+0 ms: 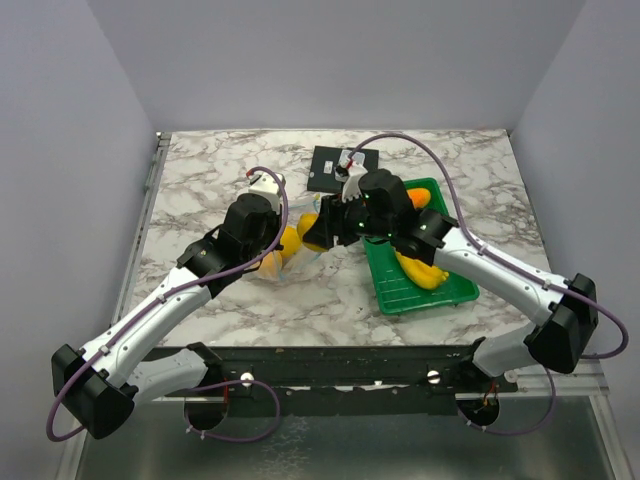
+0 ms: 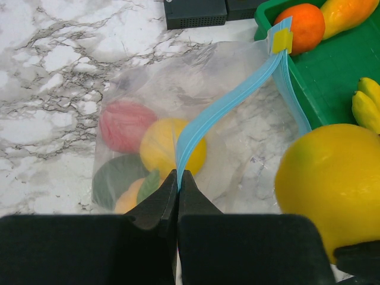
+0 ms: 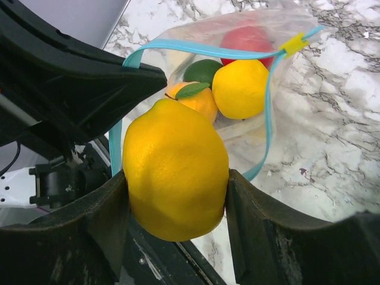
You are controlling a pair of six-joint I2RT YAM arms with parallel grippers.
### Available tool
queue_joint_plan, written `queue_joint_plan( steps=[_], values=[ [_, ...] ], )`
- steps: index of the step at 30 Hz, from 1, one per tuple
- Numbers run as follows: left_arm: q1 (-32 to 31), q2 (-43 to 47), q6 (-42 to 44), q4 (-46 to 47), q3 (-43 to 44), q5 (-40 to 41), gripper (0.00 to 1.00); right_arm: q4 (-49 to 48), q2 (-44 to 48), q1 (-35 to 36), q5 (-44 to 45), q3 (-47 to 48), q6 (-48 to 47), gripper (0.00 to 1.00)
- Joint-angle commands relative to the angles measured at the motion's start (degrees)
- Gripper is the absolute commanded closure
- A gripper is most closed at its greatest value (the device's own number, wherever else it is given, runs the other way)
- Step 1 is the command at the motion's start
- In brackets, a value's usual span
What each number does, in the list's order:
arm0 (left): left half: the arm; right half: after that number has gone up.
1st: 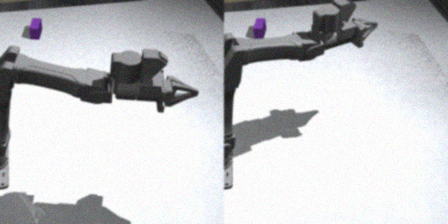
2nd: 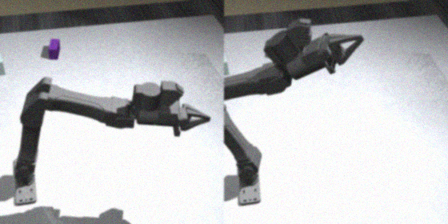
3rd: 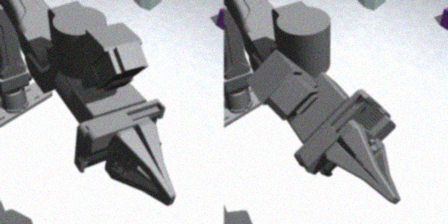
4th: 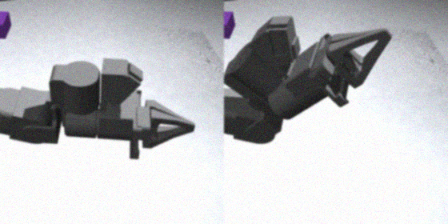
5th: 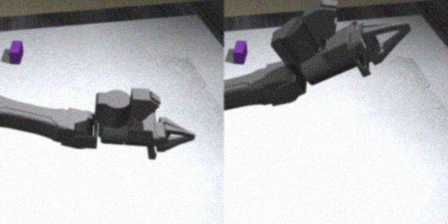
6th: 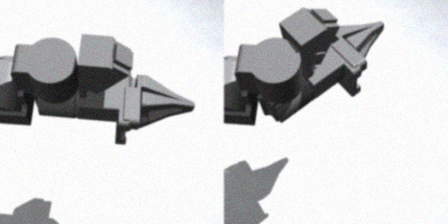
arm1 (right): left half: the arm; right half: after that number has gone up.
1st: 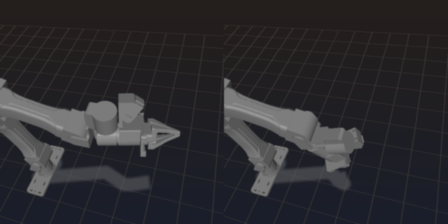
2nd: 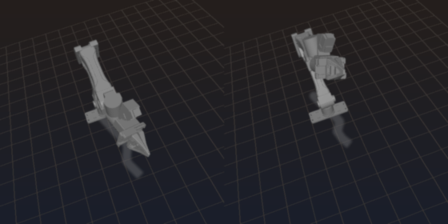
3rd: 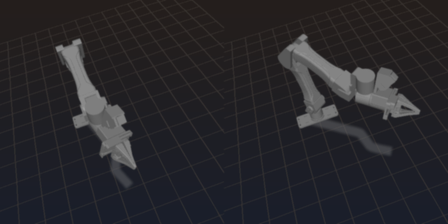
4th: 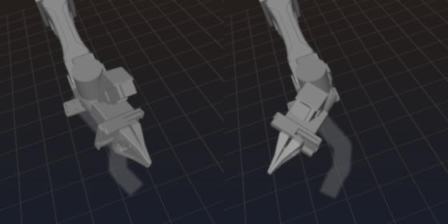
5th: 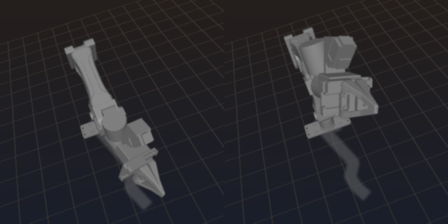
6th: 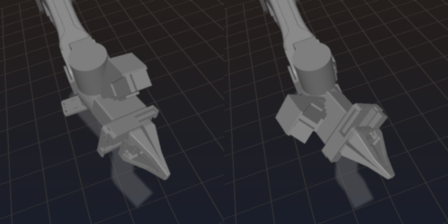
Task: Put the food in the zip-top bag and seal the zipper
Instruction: Place the fake fruit in the zipper food storage bag.
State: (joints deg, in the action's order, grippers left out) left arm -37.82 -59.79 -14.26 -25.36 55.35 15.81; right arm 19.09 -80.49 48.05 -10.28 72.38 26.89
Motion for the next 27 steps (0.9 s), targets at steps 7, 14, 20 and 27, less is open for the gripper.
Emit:
queue_joint_plan(
  steps=[7, 14, 20, 27],
  values=[
    [0.1, 0.5, 0.0, 1.0, -0.6, -1.4, 1.0, 1.1, -9.4, 3.3, 9.9, 8.2, -1.3, 0.65],
    [0.1, 0.9, -0.1, 1.0, -0.6, -1.3, 1.0, 3.8, -14.2, 4.5, 14.9, 11.4, -1.9, 0.6],
    [0.1, 0.8, 0.0, 1.0, -0.6, -1.4, 1.0, 4.6, -16.0, 5.8, 16.6, 11.3, -2.1, 0.45],
    [0.1, 0.6, 0.0, 1.0, -0.6, -1.4, 1.0, 3.1, -14.2, 6.4, 18.0, 9.1, -1.8, 0.21]
  ],
)
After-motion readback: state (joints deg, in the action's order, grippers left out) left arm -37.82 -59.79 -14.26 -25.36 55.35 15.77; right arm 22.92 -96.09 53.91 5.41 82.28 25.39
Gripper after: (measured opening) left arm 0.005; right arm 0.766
